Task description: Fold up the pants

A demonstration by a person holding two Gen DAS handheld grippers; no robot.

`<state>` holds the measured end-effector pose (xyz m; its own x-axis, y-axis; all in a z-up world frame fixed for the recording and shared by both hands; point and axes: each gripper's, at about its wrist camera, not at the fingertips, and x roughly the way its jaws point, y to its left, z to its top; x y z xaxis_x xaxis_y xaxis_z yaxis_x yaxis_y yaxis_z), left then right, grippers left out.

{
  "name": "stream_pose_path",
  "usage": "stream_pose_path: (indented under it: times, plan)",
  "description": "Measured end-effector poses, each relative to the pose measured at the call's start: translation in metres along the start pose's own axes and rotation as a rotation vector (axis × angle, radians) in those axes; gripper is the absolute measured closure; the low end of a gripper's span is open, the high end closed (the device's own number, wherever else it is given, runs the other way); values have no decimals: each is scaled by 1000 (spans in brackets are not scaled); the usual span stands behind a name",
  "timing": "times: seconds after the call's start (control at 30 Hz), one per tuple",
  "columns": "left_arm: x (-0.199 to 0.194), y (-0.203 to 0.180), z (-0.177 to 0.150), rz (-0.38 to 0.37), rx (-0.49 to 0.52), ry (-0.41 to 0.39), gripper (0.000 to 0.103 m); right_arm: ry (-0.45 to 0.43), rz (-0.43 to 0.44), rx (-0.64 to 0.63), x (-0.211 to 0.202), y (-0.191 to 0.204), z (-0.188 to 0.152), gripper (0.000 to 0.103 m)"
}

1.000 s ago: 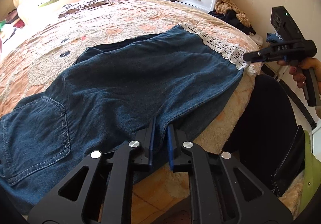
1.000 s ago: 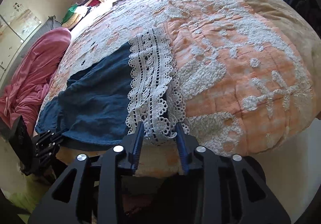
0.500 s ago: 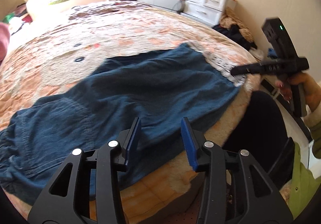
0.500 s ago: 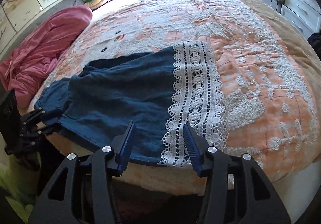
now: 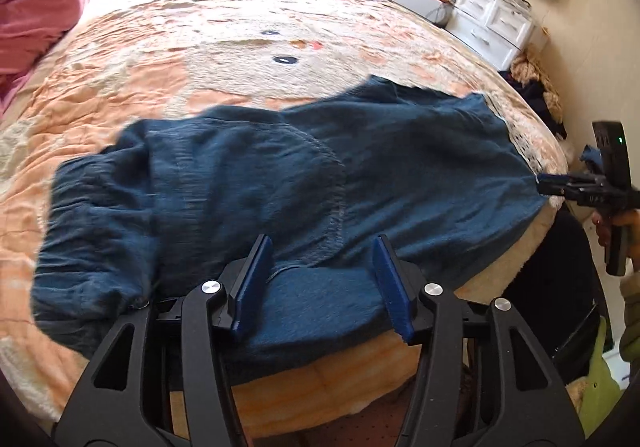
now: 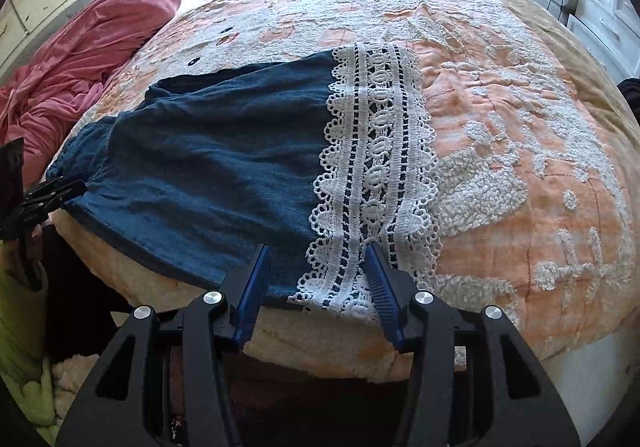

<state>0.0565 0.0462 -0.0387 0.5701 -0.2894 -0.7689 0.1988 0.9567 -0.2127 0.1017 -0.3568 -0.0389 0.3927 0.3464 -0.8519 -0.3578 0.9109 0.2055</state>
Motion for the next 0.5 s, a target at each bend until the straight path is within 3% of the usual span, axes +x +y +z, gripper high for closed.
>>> stream_pose_path:
  times: [0.1,0.2,0.27,0.33,0.5]
  plan:
    - [-3,20,-2,-36,-55,0,76,3,-4,-9,0,0,-1,55]
    - [-3,24,-2,-65,-58,-7,76,15,-27,-33,2,4,0,54]
    - [-5,17,-2,-69,-30,-12,65,25,-15,-36,-1,8,4,49]
    - [-8,9,0,-73,4,-25,48,1,8,-24,-12,12,13,49]
    - [-13,-17,20,-52,76,-59,45,-103,117,-89,-34,43,50,47]
